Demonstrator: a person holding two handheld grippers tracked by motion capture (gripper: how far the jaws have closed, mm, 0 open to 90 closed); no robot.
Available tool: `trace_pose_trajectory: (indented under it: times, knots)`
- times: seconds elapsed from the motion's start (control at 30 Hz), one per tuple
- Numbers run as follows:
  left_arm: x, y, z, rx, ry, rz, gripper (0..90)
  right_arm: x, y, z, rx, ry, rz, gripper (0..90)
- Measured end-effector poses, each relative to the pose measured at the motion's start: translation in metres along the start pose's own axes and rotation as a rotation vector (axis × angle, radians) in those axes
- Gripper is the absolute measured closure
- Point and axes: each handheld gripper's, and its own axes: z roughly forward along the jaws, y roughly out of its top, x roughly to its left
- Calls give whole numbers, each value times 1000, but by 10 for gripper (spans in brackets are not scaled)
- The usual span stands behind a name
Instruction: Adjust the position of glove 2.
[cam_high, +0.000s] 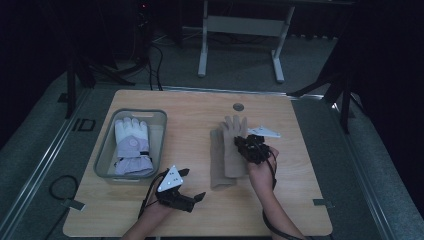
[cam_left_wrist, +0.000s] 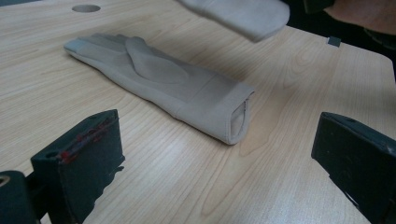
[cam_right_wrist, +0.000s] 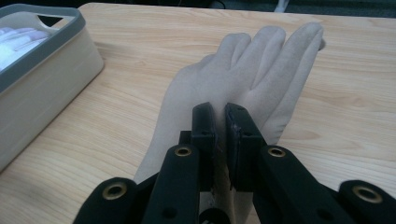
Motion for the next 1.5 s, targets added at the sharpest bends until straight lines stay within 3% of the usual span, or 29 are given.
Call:
trace_pose_trajectory:
  times: [0.17,0.5,0.67,0.97,1.03,1.13,1.23,1.3,1.33,1.4,1.5]
  knots:
    - [0,0,-1,-3,1,0,20,12,-4,12,12,7,15,825]
    - [0,0,-2,-4,0,-1,20,19,-24,35,59,-3,36,823]
    - [0,0,-1,-3,-4,0,20,23,-35,45,93,-24,2,820]
    - [-1,0,-1,5,1,1,20,21,-46,55,135,-22,-12,797]
    - [-1,0,-1,7,9,4,29,20,-44,54,134,-12,-10,732]
    - [-1,0,-1,8,10,2,33,19,-39,48,114,25,-17,467]
    - [-1,1,-1,14,1,-17,32,16,-35,41,100,21,-45,311]
    - [-1,1,-1,18,-1,-27,33,11,-33,36,105,65,-46,147]
    - [-1,2,0,19,-3,-33,33,9,-32,34,106,90,-56,109]
    - [0,2,0,20,-7,-43,33,8,-31,29,109,71,-101,110]
    - [-1,3,3,35,-5,-41,41,0,-32,22,98,161,-128,164]
